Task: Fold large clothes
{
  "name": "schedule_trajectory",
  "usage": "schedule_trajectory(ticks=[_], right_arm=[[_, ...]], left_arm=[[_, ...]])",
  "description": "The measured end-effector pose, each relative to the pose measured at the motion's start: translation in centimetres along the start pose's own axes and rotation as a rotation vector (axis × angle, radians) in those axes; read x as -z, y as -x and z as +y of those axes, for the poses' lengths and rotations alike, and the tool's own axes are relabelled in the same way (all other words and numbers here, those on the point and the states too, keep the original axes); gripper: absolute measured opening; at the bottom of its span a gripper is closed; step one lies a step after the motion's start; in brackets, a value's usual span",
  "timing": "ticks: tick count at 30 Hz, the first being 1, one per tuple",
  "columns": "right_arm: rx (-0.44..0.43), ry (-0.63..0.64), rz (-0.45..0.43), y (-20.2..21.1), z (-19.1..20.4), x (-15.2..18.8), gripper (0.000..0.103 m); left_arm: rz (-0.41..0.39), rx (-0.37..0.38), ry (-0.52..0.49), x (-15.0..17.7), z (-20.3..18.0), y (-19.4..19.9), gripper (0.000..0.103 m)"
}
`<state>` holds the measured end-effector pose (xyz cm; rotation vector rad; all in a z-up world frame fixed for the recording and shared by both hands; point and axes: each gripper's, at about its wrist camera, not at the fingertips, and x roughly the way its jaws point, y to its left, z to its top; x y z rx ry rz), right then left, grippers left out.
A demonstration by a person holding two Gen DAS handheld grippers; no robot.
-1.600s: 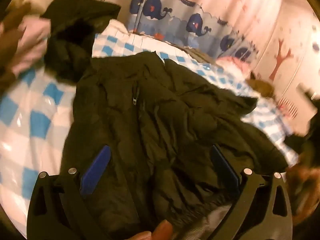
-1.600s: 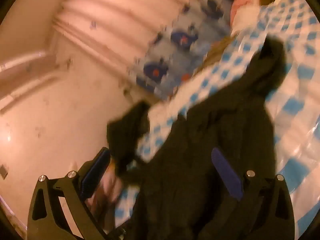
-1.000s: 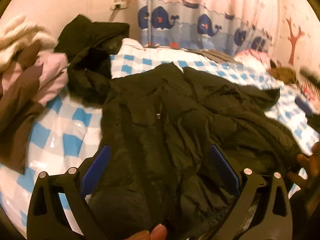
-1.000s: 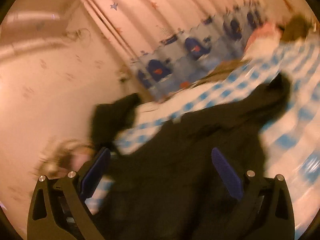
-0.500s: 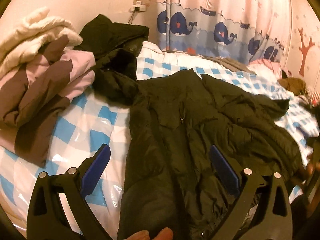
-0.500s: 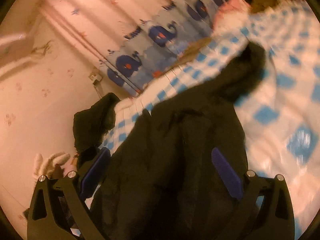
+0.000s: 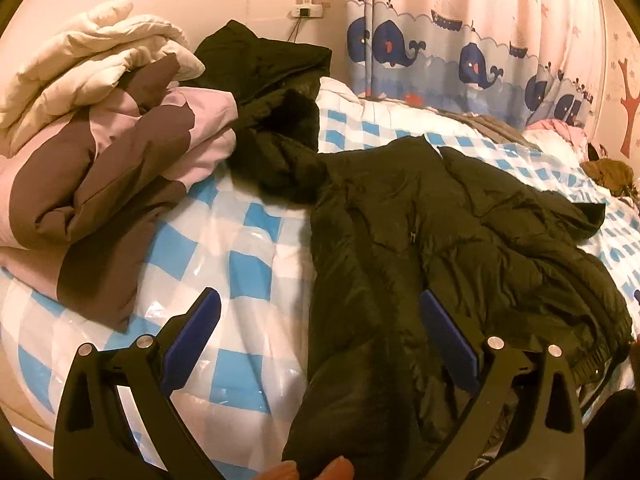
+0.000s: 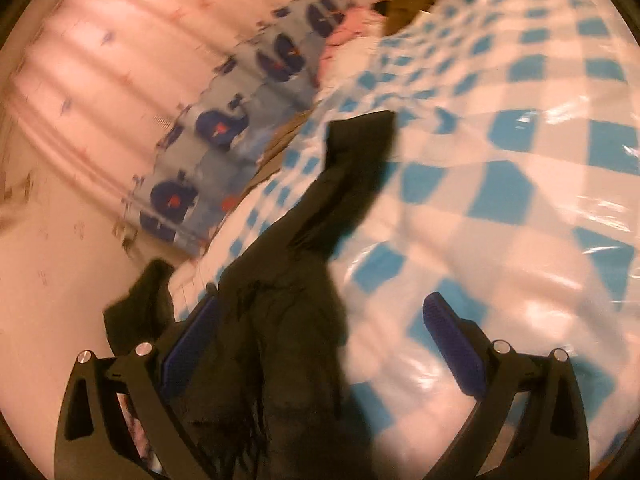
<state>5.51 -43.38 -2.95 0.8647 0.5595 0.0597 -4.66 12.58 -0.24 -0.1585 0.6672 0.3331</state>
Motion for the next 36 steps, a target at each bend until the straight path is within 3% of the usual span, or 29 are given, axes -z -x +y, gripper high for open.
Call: schedule_trajectory(ticks=[3,5,8,11,14,20,23,27,31,33,36], right_arm=[[0.004,-0.008,0.005,1.6,0.5,-0.6,0.098],[-0.013,0.055,0.014,2.4,2.8,-0.6,0.098],[-0.073,0.233,0.052,2.0,9.9,0.2,0.098],[-0.076,0.491,0.041,1.3,17.5,2.4,0.098],[-0.105,0.664,0.053,-0.7,23.5,4.9,0.098],[-0.133,0.782,0.113,-8.6,29.8,8.9,0.098],[-0.113,0.830,0.152,-12.9,29.1,10.8,0.098],[-0.094,0.807,0.210,-16.8,23.8,12.5,0.097],[-0.093,0.672,0.378,-19.4,20.5,12.8,0.097],[-0.094,0.671,0.371,-19.2,20.5,13.0,0.097],[-0.097,0.733,0.365,-18.7,21.4,14.0,0.097]], left_arm=[[-0.031,-0.051,-0.068,-0.1,-1.5,1.4,0.095],[-0.065,-0.030,-0.086,-0.5,-2.6,2.6,0.095],[-0.119,-0.023,-0.117,-1.9,-4.8,4.1,0.095],[-0.152,-0.047,-0.079,-3.7,-6.8,4.4,0.095],[-0.159,-0.087,-0.054,-5.7,-8.8,3.2,0.095],[-0.179,-0.060,-0.014,-9.5,-13.1,-1.0,0.095],[-0.169,-0.060,-0.016,-10.8,-15.0,-3.4,0.095],[-0.168,-0.031,-0.025,-10.5,-16.1,-6.0,0.095],[-0.129,-0.018,-0.040,-9.2,-16.4,-7.9,0.095],[-0.141,-0.041,-0.048,-8.7,-16.4,-7.9,0.095],[-0.129,0.007,-0.017,-8.4,-15.9,-8.1,0.095]])
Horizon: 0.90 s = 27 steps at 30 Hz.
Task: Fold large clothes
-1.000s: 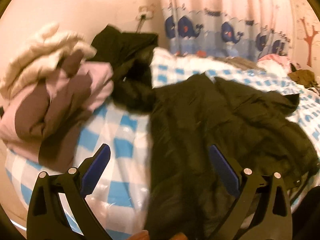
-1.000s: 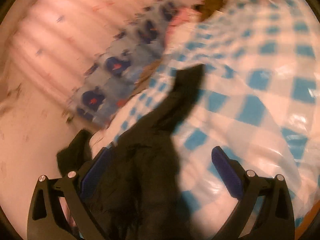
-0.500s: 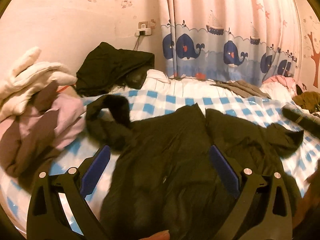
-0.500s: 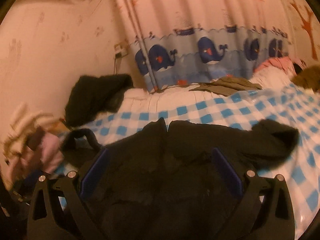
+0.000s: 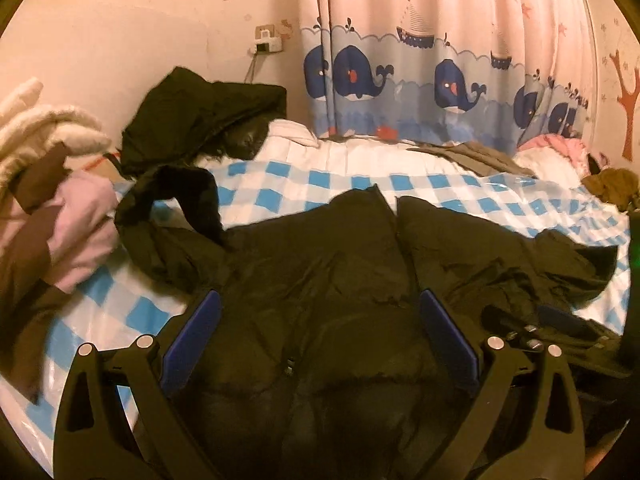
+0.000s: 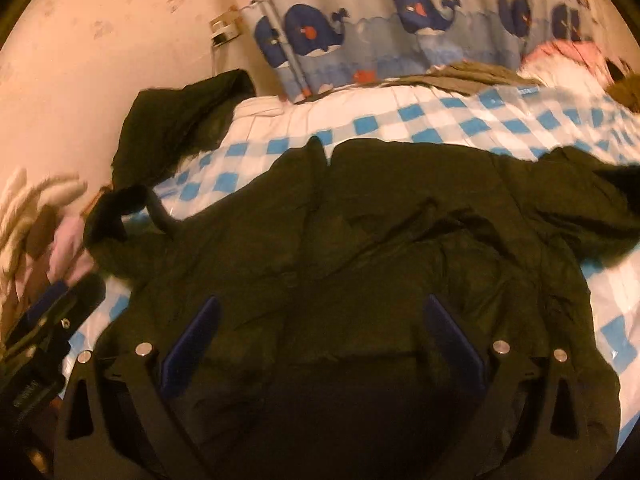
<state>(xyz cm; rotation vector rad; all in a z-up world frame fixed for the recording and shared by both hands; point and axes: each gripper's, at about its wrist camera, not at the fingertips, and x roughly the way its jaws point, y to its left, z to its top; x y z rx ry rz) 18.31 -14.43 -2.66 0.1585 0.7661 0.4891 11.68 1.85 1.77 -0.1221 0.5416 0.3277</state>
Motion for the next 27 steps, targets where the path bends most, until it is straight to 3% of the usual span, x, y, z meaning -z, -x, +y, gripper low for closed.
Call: schedule_trajectory(ticks=[4,8,17,19,23,25,27], right_arm=[[-0.002,0.001,0.021,-1.0,0.0,0.4,0.097],[-0.007,-0.024,0.042,-1.6,-0.5,0.8,0.097],[-0.050,-0.040,0.098,-1.6,-1.5,0.2,0.097],[-0.014,-0.006,0.088,0.5,-1.9,-0.2,0.097],[0.174,0.039,0.017,9.4,-5.0,2.5,0.097],[0.269,0.098,0.064,12.9,-6.3,6.0,0.097],[0.362,0.232,0.175,14.6,-6.4,9.8,0.097]], left_arm=[[0.030,0.048,0.062,0.4,0.9,-0.4,0.095],[0.017,0.009,0.021,0.5,0.5,-0.3,0.095],[0.028,0.023,0.019,0.4,0.5,-0.5,0.095],[0.054,0.037,0.016,0.6,0.6,-1.1,0.095],[0.102,0.042,0.036,1.0,1.2,-1.9,0.095],[0.111,0.059,0.048,1.0,1.3,-2.0,0.095],[0.120,0.081,0.043,1.0,1.0,-2.0,0.095]])
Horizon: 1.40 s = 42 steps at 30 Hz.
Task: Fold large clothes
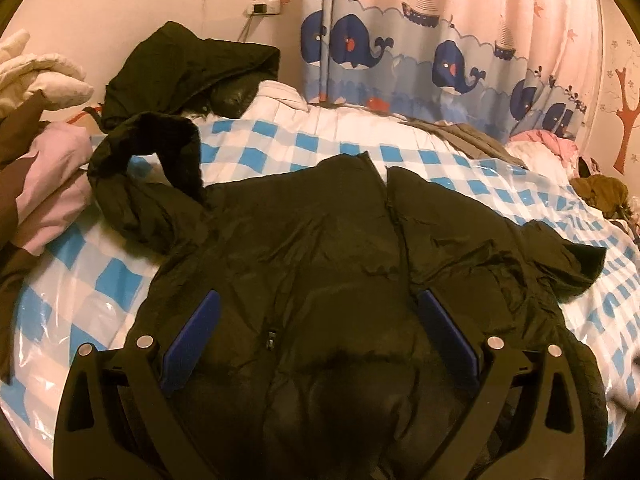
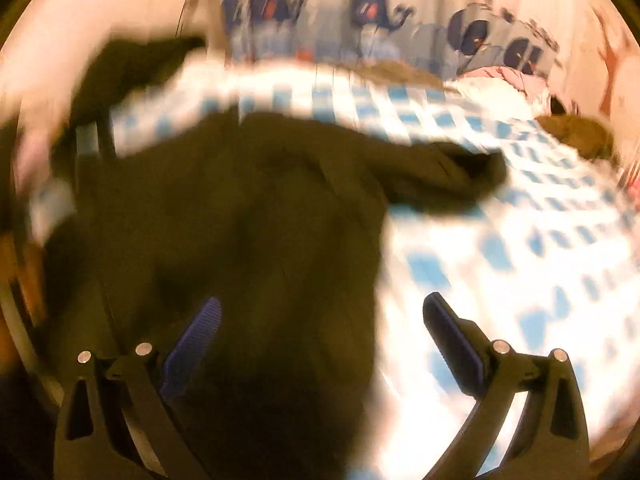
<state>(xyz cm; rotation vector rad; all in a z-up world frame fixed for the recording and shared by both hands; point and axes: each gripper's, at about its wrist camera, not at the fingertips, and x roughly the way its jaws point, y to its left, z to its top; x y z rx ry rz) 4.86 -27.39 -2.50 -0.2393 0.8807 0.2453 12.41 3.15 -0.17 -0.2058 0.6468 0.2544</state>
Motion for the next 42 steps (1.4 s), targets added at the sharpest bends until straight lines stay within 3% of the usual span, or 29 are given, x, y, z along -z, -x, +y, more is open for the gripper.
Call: schedule_trajectory(ticks=[2,6,11,13,14,17,19,21,23,25,27,30,32,34,38,40,42], right_arm=[[0.079,0.141,0.034,0.9,1.1,3.0,0.097],[0.183,0.355,0.050,1.6,3.3,6.5,0.097],[0.135,0.407,0.089,0.0,3.3,7.2,0.097],[0.204,0.413,0.153,-2.2,2.5,6.8,0.097],[0.253,0.381,0.175,-3.3,1.3,6.4,0.097],[0.120,-0.011,0.254,-4.6,-5.5,5.1,0.097],[0.125,-0.115,0.200,-2.9,-7.4,5.6,0.097],[0.167,-0.054,0.146,-1.3,-6.4,6.2,0.097],[0.171,0.106,0.081,0.0,-3.5,6.9,0.097],[0.295,0.310,0.062,-0.5,-0.5,7.1,0.097],[0.378,0.338,0.066,-1.9,-1.1,6.0,0.097],[0.231,-0.183,0.167,-4.5,-12.4,3.4,0.097],[0.181,-0.349,0.190,-4.9,-16.9,4.7,0.097],[0.176,-0.361,0.218,-4.9,-18.4,6.0,0.097],[-0.077,-0.392,0.249,-2.9,-17.4,9.4,0.097],[-0.166,-0.397,0.198,-1.3,-18.4,8.7,0.097],[-0.332,-0.493,0.077,0.8,-21.3,7.1,0.097]], left_arm=[[0.029,0.071,-0.017,0.1,-0.6,-0.1,0.095],[0.062,0.127,-0.038,1.0,-1.5,0.2,0.095],[0.133,0.223,-0.063,3.2,0.7,1.5,0.095],[0.144,0.205,-0.126,4.4,2.8,2.0,0.095],[0.147,0.186,-0.154,4.8,3.6,1.9,0.095],[0.174,0.055,-0.272,6.9,7.4,1.5,0.095],[0.232,0.007,-0.242,8.0,10.8,1.2,0.095],[0.256,0.021,-0.152,8.6,13.5,1.7,0.095],[0.255,0.047,-0.095,8.7,14.7,2.2,0.095],[0.248,0.048,-0.078,8.8,14.9,2.6,0.095],[0.241,0.045,-0.098,8.8,14.4,2.9,0.095],[0.235,0.038,-0.137,8.7,13.7,3.1,0.095],[0.261,0.031,-0.153,8.8,13.9,2.7,0.095],[0.278,0.033,-0.162,8.6,14.4,2.3,0.095],[0.272,0.013,-0.157,7.1,13.6,3.2,0.095],[0.215,0.021,-0.204,5.2,10.9,4.9,0.095],[0.151,0.067,-0.251,3.4,7.5,6.1,0.095]])
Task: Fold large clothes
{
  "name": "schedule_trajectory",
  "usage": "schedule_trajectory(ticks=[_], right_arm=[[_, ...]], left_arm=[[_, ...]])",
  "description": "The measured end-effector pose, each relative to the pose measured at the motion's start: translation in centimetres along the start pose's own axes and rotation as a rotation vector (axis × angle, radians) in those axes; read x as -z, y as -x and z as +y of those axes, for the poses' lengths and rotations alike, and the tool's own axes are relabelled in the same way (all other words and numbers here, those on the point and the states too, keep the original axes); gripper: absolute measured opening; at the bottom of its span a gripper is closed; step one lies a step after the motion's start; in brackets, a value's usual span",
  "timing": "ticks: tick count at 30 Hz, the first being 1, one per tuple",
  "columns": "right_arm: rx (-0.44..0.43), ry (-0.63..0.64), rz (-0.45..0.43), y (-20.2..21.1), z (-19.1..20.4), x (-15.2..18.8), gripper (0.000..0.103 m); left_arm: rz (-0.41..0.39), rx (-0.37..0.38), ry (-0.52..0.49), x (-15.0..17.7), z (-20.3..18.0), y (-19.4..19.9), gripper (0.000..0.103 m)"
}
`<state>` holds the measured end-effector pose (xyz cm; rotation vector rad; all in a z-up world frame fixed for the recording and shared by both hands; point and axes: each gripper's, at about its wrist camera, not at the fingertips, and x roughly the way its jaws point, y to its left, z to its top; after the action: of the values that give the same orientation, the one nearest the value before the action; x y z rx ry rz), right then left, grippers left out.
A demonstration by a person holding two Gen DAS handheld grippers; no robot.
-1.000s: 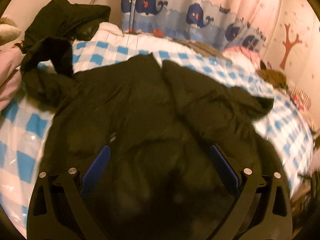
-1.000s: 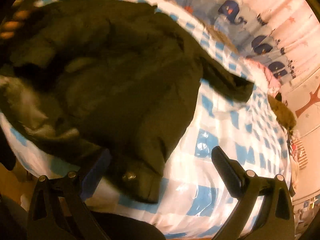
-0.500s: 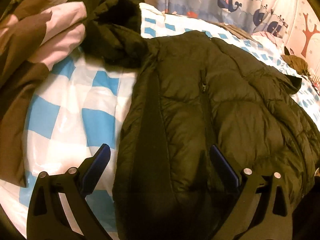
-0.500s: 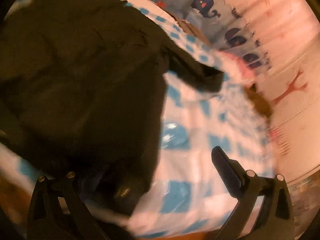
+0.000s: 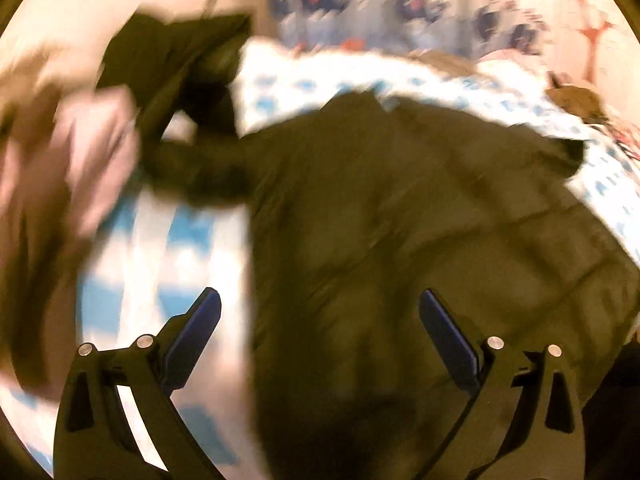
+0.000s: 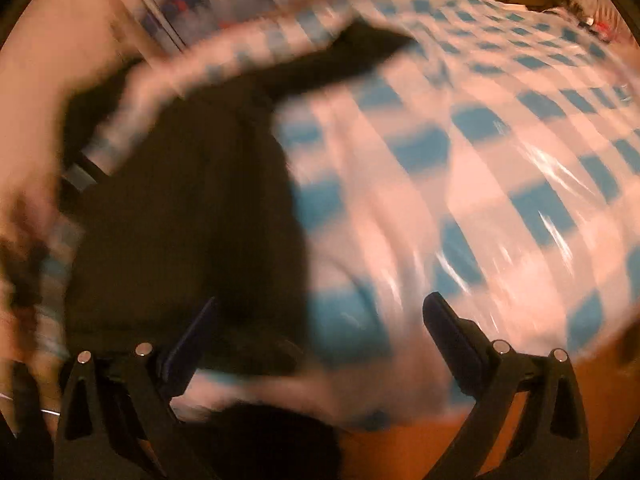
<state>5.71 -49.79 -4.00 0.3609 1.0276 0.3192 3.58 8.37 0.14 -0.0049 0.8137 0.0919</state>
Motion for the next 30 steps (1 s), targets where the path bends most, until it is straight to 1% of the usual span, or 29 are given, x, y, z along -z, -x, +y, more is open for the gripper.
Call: schedule_trajectory(ticks=[2,3,4,5,6,7,10,11,12,13,14,15,17,19,21,22,24,25,27,28,29,30], right_arm=[[-0.147,-0.127,-0.078,1.4,-1.7,-4.4,0.097],[-0.190,-0.184,-0.099,1.4,-2.2,-6.3,0.097],[-0.250,-0.263,-0.116,0.6,-3.5,-9.4,0.097],[-0.253,-0.294,-0.116,-0.4,-3.9,-12.2,0.097],[-0.205,-0.292,-0.115,-1.7,-3.8,-14.9,0.097],[-0.117,-0.236,-0.123,-3.1,-2.9,-18.3,0.097],[0.141,0.002,-0.121,-7.3,1.5,-25.7,0.097],[0.216,0.075,-0.095,-9.2,3.1,-28.2,0.097],[0.309,0.156,-0.074,-11.2,4.8,-30.6,0.097],[0.380,0.214,-0.053,-12.9,6.0,-32.1,0.097],[0.427,0.246,-0.018,-14.8,6.9,-33.2,0.097],[0.458,0.258,0.038,-17.6,7.4,-35.6,0.097],[0.475,0.234,0.081,-21.8,7.1,-38.0,0.097],[0.460,0.160,0.141,-26.2,5.9,-39.7,0.097],[0.463,0.096,0.199,-30.1,4.2,-39.9,0.097],[0.481,0.086,0.221,-31.7,3.6,-39.9,0.097],[0.561,0.089,0.287,-34.8,1.5,-38.6,0.098],[0.539,0.081,0.274,-35.0,0.9,-38.2,0.098],[0.499,0.004,0.193,-33.4,-1.0,-37.7,0.096],[0.486,-0.022,0.168,-32.7,-1.7,-37.7,0.092],[0.451,-0.083,0.127,-31.3,-2.9,-37.7,0.070],[0.402,-0.173,0.080,-29.3,-4.5,-37.8,0.035]], left_arm=[[-0.046,0.041,-0.026,-2.2,-3.2,0.2,0.095],[-0.071,0.072,-0.031,-3.7,-5.4,-0.2,0.095],[-0.089,0.105,-0.028,-4.9,-7.3,-0.9,0.095],[-0.097,0.130,-0.024,-5.7,-8.7,-1.6,0.095],[-0.100,0.160,-0.021,-6.7,-10.7,-2.9,0.095],[-0.097,0.180,-0.023,-7.4,-12.4,-4.0,0.095],[-0.081,0.223,-0.039,-8.3,-16.4,-7.5,0.095],[-0.080,0.231,-0.042,-8.2,-17.2,-8.1,0.095],[-0.078,0.240,-0.043,-7.8,-17.8,-9.0,0.095],[-0.065,0.246,-0.041,-7.3,-18.1,-9.6,0.095],[-0.037,0.256,-0.041,-6.5,-18.3,-10.3,0.095],[-0.018,0.259,-0.041,-5.9,-18.4,-10.9,0.095],[0.008,0.245,-0.023,-5.3,-18.0,-11.7,0.095],[0.011,0.240,0.004,-5.3,-17.5,-12.0,0.095],[-0.004,0.226,0.033,-5.3,-17.1,-12.1,0.095],[-0.007,0.223,0.045,-5.2,-16.8,-12.2,0.095],[-0.008,0.219,0.070,-5.2,-16.2,-12.3,0.095],[-0.010,0.215,0.082,-5.1,-15.9,-12.2,0.095],[-0.011,0.205,0.094,-5.2,-15.7,-12.4,0.095],[-0.007,0.198,0.095,-5.2,-15.7,-12.4,0.095],[-0.004,0.196,0.093,-5.3,-15.6,-12.5,0.095],[0.001,0.195,0.089,-5.2,-15.7,-12.6,0.095]])
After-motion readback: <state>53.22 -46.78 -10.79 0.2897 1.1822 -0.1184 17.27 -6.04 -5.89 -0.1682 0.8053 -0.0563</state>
